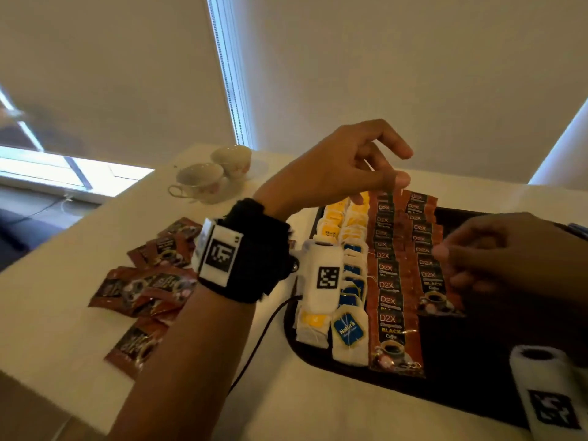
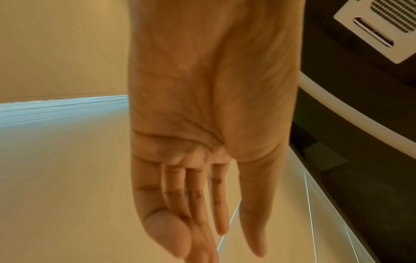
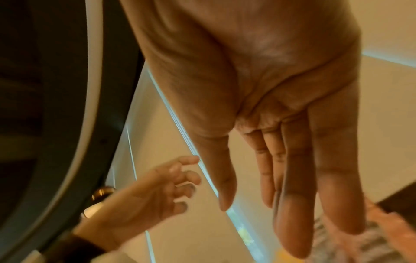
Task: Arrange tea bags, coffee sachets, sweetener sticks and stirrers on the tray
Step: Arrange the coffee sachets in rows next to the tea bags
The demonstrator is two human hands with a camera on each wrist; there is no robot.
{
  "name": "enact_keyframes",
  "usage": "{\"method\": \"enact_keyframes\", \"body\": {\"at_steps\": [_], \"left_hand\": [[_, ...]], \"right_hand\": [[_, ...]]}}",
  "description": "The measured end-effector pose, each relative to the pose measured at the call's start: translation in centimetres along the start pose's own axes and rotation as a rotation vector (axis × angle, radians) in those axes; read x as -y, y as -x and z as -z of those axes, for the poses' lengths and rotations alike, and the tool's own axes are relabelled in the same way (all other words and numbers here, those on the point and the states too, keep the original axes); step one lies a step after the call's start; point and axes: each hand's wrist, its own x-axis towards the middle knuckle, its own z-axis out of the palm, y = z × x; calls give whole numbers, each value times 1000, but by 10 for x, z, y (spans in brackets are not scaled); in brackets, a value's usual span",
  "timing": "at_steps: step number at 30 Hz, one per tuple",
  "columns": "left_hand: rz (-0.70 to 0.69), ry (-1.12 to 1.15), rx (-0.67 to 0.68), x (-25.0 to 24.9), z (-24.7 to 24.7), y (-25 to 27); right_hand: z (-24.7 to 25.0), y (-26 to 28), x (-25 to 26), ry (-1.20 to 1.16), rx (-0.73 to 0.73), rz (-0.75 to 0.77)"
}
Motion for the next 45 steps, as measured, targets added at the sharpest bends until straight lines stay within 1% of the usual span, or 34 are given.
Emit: {"method": "enact_keyframes", "body": {"at_steps": [2, 4, 6, 8, 10, 13, 14, 15, 17, 19, 21, 24, 27, 29, 33, 36, 38, 41, 43, 45], "left_hand": [[24, -11, -35, -6, 1, 4], [53, -69, -72, -15, 6, 12], [97, -158, -98, -19, 15, 24], [167, -321, -63, -15, 29, 46], [311, -524, 64, -3, 45, 77], [652, -779, 342, 26, 63, 132], [757, -830, 428, 37, 66, 153], [831, -843, 492, 49, 70, 172], [943, -808, 548, 72, 75, 203], [1001, -783, 547, 90, 78, 220], [1025, -806, 522, 97, 77, 222], [1044, -782, 461, 101, 78, 204], [1029, -713, 485, 111, 83, 182], [998, -674, 493, 120, 82, 172], [884, -692, 434, 133, 85, 158], [820, -674, 499, 138, 83, 156], [811, -663, 531, 135, 80, 152], [801, -635, 472, 127, 78, 145], [767, -639, 447, 126, 73, 141], [744, -694, 531, 126, 62, 139]], "right_hand": [[-3, 8, 12, -72, 73, 84], [-4, 10, 22, -107, 140, 144], [-2, 9, 27, -137, 163, 200], [1, 6, 27, -165, 152, 249], [6, 3, 24, -182, 144, 271], [17, 0, 16, -191, 123, 305], [20, -2, 12, -197, 113, 315], [24, -2, 10, -214, 105, 317], [31, -2, 7, -231, 91, 308], [38, -5, 3, -227, 77, 319], [44, -5, 2, -235, 72, 318], [52, -5, -1, -242, 74, 326], [58, -4, -4, -244, 50, 351], [63, -4, -5, -255, 41, 346], [74, -9, -9, -245, 46, 315], [79, -15, -12, -269, 45, 294], [81, -18, -15, -265, 40, 296], [79, -20, -16, -250, 68, 310], [76, -16, -16, -252, 80, 332], [73, -12, -12, -246, 75, 344]]}}
